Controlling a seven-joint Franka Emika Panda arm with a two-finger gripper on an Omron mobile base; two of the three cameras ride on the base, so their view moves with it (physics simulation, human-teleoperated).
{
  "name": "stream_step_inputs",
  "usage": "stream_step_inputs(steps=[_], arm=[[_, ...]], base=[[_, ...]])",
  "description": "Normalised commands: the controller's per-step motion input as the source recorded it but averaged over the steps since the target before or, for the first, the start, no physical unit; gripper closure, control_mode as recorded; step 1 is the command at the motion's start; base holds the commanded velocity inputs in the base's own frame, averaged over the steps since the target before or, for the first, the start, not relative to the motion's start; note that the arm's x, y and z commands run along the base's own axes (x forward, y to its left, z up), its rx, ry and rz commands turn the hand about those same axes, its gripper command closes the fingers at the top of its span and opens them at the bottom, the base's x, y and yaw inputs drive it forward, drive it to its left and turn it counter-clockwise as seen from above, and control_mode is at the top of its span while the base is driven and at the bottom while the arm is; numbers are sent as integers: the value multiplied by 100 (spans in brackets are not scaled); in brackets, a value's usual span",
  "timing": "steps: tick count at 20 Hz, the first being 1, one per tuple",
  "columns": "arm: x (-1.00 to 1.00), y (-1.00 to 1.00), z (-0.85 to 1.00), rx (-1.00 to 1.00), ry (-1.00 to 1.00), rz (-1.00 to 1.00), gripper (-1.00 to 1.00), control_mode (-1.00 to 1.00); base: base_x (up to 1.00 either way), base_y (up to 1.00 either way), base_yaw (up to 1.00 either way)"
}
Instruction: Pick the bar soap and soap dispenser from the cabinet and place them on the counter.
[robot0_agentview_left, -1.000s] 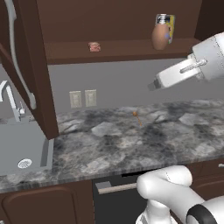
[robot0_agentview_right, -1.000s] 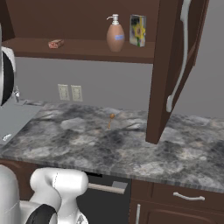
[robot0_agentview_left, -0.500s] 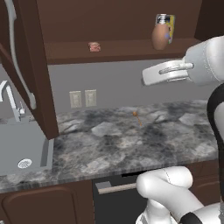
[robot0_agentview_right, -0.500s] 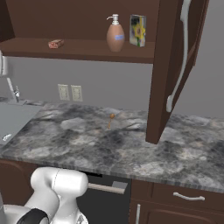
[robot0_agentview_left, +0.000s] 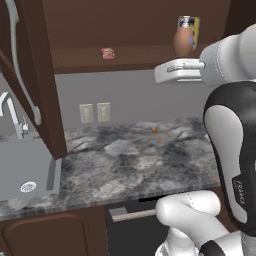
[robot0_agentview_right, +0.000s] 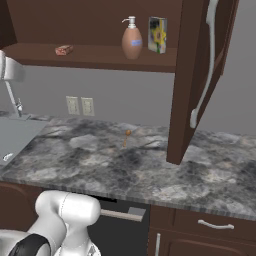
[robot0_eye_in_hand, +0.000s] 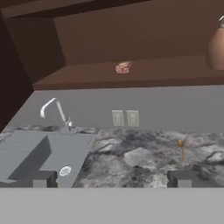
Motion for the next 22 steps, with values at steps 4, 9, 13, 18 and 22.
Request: stream_step_inputs(steps=[4, 9, 13, 18, 22], arm=[[46, -1, 0, -3, 0, -18, -100, -100], [49, 0, 0, -5, 0, -16, -100, -100], [42, 0, 0, -1, 0, -6, -100, -100], [34, -1, -9, 0, 0, 0, -100, -100], [25, -1, -14, 0, 0, 2, -100, -100]], base=[[0, 0, 0], [0, 0, 0], [0, 0, 0], [0, 0, 0], [0, 0, 0]])
